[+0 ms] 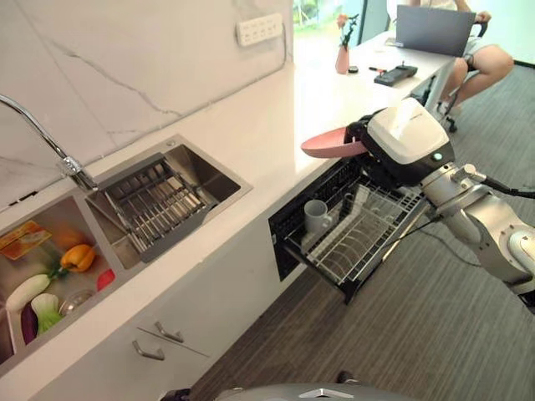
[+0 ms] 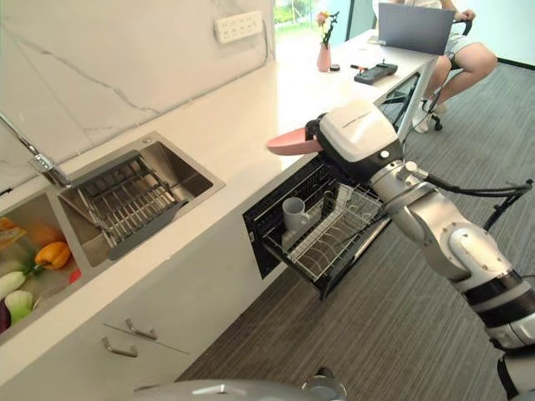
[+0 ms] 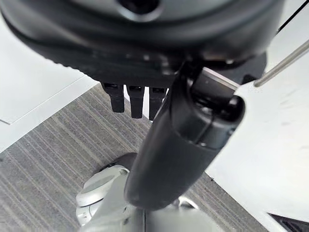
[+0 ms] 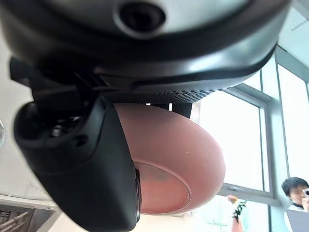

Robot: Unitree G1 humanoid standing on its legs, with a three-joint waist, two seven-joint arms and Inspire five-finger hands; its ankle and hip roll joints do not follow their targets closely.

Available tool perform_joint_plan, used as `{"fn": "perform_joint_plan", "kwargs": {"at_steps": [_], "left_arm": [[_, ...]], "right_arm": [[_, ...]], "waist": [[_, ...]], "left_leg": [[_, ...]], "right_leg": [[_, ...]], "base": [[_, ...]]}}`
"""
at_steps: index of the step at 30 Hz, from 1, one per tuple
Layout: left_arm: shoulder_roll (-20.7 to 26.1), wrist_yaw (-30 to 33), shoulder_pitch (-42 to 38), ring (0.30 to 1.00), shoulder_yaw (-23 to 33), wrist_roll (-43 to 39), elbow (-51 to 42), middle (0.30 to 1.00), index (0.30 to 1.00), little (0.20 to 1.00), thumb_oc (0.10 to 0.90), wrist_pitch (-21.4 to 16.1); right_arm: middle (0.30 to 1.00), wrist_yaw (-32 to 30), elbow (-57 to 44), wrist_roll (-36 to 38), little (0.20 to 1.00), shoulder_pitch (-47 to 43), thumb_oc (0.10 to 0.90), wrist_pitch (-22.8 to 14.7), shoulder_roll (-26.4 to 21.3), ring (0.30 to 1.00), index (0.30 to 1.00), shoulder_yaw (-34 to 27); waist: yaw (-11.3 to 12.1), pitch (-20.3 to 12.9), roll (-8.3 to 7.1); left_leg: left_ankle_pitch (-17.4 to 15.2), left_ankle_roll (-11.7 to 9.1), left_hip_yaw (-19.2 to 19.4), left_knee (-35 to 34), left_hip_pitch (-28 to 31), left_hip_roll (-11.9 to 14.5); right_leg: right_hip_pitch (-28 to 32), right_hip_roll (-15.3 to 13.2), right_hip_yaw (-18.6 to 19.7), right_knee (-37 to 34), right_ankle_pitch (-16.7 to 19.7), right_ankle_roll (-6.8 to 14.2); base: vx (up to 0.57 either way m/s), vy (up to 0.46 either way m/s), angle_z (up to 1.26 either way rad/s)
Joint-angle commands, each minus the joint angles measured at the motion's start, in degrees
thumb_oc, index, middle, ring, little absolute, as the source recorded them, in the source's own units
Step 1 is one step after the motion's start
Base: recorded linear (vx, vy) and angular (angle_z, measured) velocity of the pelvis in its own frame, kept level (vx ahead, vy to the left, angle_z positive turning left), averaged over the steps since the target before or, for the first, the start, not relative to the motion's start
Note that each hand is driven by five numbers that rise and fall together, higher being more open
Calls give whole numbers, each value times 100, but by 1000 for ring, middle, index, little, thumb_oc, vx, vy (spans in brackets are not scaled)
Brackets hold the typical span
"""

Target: Place the dishes in the dishwasher.

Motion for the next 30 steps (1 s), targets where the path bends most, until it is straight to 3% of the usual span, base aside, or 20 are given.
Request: {"fn": "perform_joint_plan", "kwargs": {"at_steps": [1, 8, 15, 21, 24, 30], "left_arm": [[-174, -72, -162, 900, -407, -34, 138, 900, 900, 900, 800, -37], [-272, -202, -286, 900, -626, 75, -35, 900, 900, 900, 800, -76], [-270, -212, -274, 900, -707, -58, -261, 900, 900, 900, 800, -91], [-222, -194, -171, 900, -768, -29, -182, 900, 900, 900, 800, -62], [-168, -218, -104, 900, -824, 140, -5, 900, 900, 900, 800, -62], [-87, -208, -170, 900, -901, 39, -48, 900, 900, 900, 800, -77]], "right_arm": [[300, -406, -637, -142, 300, -49, 400, -83, 75, 300, 300, -581], [300, -424, -431, -363, 300, 1422, 400, -92, -102, 300, 300, -1236], [300, -522, 420, -681, 300, 2189, 400, 137, 193, 300, 300, -1340], [300, -725, 1638, -690, 300, 2168, 400, 390, 540, 300, 300, -1127], [300, -753, 2601, -665, 300, 1793, 400, 432, 680, 300, 300, -643], [300, -767, 3143, -547, 300, 1226, 400, 525, 735, 300, 300, -248]], "waist": [[155, -296, -317], [-144, -329, -260], [-160, -308, -305], [-48, -239, -324], [74, -217, -313], [225, -43, -305]], "left_leg": [[-80, 6, 49, 43, -217, -130], [159, -78, 197, -512, -64, -42], [127, -34, 169, -714, -104, -157], [111, 11, 66, -794, -166, -245], [25, 3, -113, -869, -227, -336], [52, 12, -265, -832, -499, -402]], "right_leg": [[566, -278, -286, -577, -628, 437], [510, -175, -362, -577, -634, 432], [426, -264, -438, -577, -546, 462], [395, -328, -519, -577, -507, 480], [354, -407, -533, -577, -538, 549], [187, -501, -604, -577, -485, 556]], "base": [[24, -79, 0], [42, -21, 6], [15, 11, 1], [21, 34, 7], [95, 53, 21], [-27, 21, 17]]}}
